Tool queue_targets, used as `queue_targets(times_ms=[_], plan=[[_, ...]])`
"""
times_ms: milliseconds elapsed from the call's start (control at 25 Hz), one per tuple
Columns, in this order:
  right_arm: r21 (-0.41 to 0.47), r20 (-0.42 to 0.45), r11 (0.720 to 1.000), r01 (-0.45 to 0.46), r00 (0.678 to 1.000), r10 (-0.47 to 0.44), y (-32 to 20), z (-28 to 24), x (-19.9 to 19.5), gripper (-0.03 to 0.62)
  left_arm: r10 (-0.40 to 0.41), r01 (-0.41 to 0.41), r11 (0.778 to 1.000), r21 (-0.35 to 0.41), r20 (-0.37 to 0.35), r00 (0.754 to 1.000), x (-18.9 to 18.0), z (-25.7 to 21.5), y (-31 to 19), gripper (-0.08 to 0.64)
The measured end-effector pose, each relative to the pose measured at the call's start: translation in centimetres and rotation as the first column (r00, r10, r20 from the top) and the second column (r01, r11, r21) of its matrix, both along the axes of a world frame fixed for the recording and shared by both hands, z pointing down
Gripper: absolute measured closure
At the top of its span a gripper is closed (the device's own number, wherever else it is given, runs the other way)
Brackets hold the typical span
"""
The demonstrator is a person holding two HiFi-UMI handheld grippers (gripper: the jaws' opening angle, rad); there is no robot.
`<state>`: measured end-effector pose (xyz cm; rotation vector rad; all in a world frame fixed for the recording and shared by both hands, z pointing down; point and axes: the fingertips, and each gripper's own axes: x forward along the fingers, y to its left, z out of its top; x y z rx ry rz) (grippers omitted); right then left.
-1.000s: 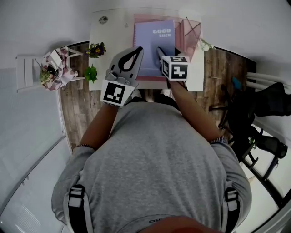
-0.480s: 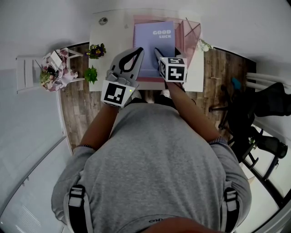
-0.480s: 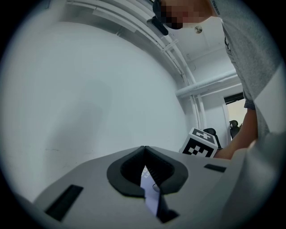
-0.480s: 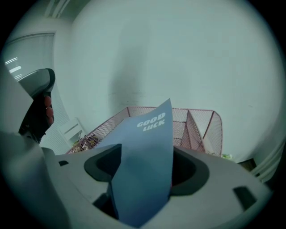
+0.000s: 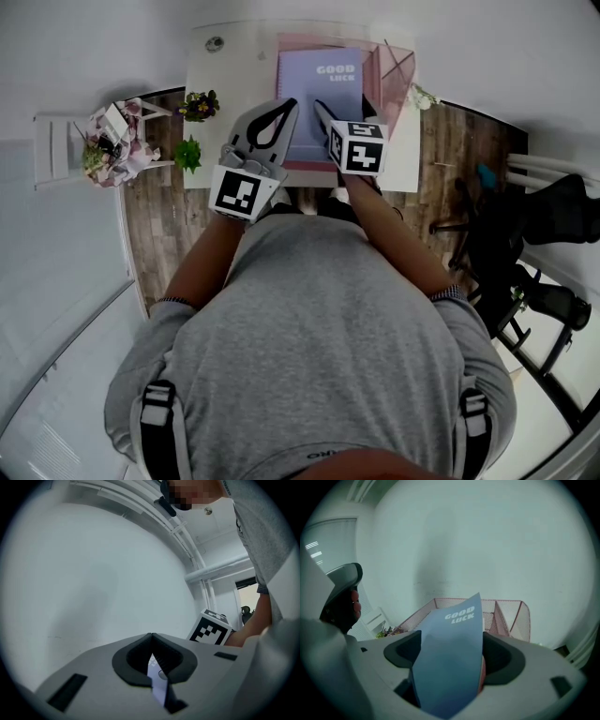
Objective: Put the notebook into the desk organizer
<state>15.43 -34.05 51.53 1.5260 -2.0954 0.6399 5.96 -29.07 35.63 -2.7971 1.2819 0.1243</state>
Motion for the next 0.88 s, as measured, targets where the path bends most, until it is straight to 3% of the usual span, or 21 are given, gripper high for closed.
queue_targets(times_ms=[280,480,720,880], plan=[[0.117,-0.078,0.991,0.062,0.996,-0.053,-0.6,-3.4,0.0,0.166,-0.011,0.011,1.0,-0.021,0.004,1.0,-0.2,0.6,-0.2,0.541],[0.212,-0.071,0.971,0.107,0.993,-0.094,-0.7,-6.1,0.6,0.169,-0.017,0.017,1.0,-0.019,0.006,1.0,0.0,0.5,-0.4,0.541],[0.361,0.028,0.918,0.163,0.982,-0.185,0.2,-10.3,1.3,0.23,-0.02,0.021,1.0,-0.012,0.029,0.999,0.2,0.4,-0.7,0.54],[0.431,0.02,0.869,0.242,0.96,-0.278,1.3,-12.3,1.1,0.266,-0.03,0.03,1.0,0.002,0.012,0.999,0.3,-0.9,-1.0,0.541]])
